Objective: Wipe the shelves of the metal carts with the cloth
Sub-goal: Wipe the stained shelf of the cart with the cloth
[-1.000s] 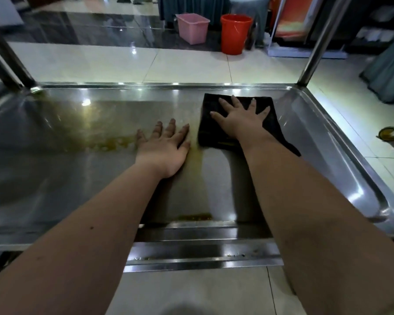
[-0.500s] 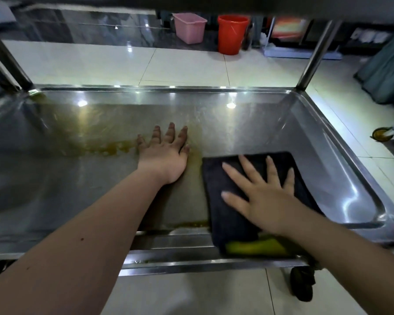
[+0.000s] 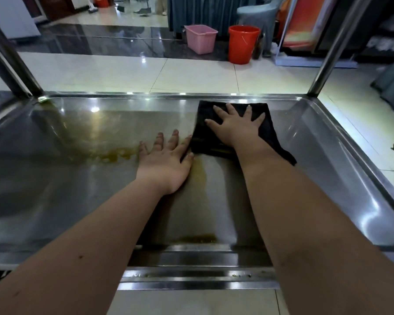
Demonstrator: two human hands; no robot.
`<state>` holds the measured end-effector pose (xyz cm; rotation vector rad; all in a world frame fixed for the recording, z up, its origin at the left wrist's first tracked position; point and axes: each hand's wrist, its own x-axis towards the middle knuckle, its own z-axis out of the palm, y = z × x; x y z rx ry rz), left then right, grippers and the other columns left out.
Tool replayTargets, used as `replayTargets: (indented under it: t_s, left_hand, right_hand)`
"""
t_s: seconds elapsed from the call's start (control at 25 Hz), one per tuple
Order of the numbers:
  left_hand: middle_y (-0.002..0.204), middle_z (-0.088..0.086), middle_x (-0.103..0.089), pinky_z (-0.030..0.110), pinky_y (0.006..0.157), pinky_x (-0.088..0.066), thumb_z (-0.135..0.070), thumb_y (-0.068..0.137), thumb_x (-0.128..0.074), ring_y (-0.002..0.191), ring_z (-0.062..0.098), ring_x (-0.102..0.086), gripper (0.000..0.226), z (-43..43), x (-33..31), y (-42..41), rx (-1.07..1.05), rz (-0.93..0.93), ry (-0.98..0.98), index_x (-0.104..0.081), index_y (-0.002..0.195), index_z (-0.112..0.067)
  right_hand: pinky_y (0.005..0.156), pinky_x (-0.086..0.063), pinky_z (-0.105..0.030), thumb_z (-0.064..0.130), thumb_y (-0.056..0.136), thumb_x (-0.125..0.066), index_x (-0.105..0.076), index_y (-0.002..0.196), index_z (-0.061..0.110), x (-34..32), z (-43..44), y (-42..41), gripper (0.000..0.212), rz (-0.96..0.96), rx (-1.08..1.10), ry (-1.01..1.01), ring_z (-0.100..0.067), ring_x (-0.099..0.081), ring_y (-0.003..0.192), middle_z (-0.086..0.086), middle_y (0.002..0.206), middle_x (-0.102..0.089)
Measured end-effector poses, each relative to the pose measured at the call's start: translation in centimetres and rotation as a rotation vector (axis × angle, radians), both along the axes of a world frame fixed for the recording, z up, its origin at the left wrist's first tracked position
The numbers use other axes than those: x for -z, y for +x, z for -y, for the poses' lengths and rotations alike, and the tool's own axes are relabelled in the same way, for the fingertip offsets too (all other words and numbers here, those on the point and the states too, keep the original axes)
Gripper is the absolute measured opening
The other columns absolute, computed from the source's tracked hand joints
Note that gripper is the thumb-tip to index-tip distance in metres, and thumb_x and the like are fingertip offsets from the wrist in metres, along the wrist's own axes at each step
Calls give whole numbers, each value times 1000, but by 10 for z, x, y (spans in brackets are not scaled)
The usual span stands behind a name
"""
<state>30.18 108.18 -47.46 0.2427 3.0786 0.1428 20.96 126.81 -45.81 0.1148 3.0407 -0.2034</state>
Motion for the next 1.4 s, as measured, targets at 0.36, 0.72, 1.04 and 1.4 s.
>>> replayTargets:
  t_s: [0.36,0.72,1.04,1.4]
  left_hand:
    - [162,-13,9,59,116,2,-57,99,-14,150,21,8,55,3,-3,2,11,7,1,3,151,-48]
    - [163,-10,12,60,116,2,-53,100,-12,150,22,10,58,3,-2,1,21,7,-26,6,153,-40]
    - [163,-5,10,55,118,2,-59,97,-17,150,21,10,66,2,-1,0,-37,-8,-2,2,155,-33]
    - [163,-5,13,57,117,4,-56,99,-16,150,23,11,63,-1,0,2,-24,6,-28,5,155,-34]
  right_hand:
    - [114,6,-64,80,86,-25,-15,149,52,-9,-142,21,70,-15,261,16,-33,1,149,14,162,-7]
    - [108,10,-72,75,90,-24,-10,151,48,-7,-24,-26,69,-4,70,9,-42,10,147,11,163,0]
    - [113,4,-65,78,87,-26,-14,150,50,-9,-2,-45,70,-9,-109,-23,-34,5,149,16,162,-4]
    - [115,3,-63,79,87,-25,-13,150,52,-10,-147,9,69,5,268,12,-34,2,149,15,163,-3]
